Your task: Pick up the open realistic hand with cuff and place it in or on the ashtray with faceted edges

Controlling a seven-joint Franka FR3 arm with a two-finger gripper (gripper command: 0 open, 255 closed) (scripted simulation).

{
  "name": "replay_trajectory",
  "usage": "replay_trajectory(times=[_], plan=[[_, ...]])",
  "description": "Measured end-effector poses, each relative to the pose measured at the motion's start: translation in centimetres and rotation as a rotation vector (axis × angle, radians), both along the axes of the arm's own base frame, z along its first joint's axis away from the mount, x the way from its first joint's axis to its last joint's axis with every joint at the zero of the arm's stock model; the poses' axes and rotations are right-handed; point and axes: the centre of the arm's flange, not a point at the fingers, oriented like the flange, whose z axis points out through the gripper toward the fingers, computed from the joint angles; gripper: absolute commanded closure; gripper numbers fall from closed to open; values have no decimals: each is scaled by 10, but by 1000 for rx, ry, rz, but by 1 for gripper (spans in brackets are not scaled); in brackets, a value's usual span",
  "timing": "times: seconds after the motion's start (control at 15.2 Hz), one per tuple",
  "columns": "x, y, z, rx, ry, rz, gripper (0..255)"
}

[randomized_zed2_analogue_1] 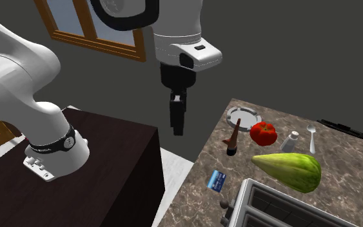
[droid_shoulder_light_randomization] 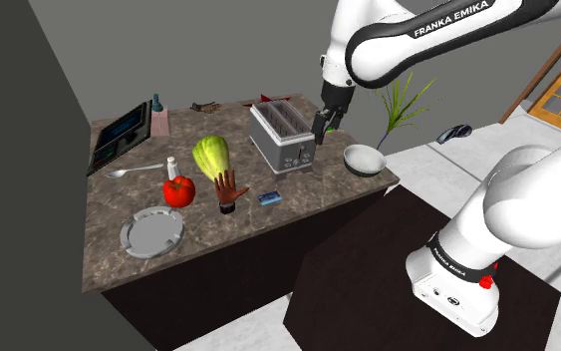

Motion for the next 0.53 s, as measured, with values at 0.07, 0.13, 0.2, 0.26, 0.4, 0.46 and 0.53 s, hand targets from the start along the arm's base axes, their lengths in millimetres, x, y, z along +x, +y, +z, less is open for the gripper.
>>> replay_trajectory(times=[0.07,0.13,0.2,0.26,0.4,0.46,0.53], plan=[[5,6,-7,2,-9,24,0],[11,12,-15,3,-17,47,0],[18,19,-23,5,-25,70,0],[26,26,-31,7,-34,94,0],[36,39,-50,10,-50,141,0],[37,44,-58,12,-58,165,0],[42,52,-66,13,-67,188,0]])
